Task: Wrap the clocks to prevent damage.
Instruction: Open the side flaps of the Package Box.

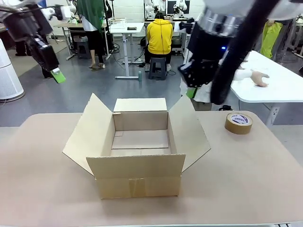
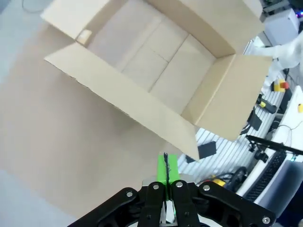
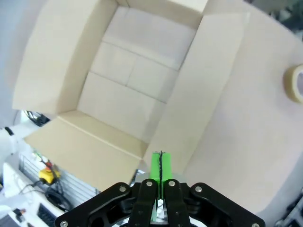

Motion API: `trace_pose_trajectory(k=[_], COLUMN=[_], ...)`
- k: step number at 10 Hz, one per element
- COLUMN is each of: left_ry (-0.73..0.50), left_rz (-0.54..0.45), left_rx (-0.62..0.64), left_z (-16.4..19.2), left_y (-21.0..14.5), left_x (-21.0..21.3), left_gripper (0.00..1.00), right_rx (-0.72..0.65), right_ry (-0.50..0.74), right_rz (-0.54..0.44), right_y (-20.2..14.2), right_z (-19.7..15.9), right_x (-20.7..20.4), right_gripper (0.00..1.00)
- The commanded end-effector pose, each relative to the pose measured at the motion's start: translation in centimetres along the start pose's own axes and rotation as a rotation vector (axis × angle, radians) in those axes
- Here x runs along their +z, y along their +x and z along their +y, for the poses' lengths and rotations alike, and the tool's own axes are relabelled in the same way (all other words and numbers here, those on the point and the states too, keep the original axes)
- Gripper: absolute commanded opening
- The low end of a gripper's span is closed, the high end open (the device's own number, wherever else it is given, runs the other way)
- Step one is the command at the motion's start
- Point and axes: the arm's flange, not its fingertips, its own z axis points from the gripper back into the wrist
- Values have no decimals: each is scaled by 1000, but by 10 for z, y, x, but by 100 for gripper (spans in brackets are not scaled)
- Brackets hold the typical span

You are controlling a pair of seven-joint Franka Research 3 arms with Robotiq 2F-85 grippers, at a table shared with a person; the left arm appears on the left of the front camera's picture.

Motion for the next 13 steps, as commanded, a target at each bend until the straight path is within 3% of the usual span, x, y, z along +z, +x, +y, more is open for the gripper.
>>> trace_pose_trajectory(k=[1, 6, 7, 8, 9, 13], left_ry=[47, 351, 334, 284, 313, 313], left_rz=[54, 123, 108, 39, 125, 125], left_rx=[85, 128, 111, 31, 96, 96], left_z=[-2, -3, -3, -4, -1, -1], left_y=[17, 35, 37, 33, 37, 37], left_x=[-9, -70, -72, -62, -68, -68], left_gripper=[0, 0, 0, 0, 0, 0], right_rx=[-75, -123, -103, -104, -104, -104], right_ry=[-9, -113, -112, -69, -69, -69], right_rz=[31, 51, 30, 73, 73, 73], right_y=[26, 45, 45, 43, 43, 43], right_z=[10, 18, 16, 13, 13, 13], right_x=[-9, -70, -74, -65, -65, -65], right_gripper=[1, 1, 1, 1, 1, 1])
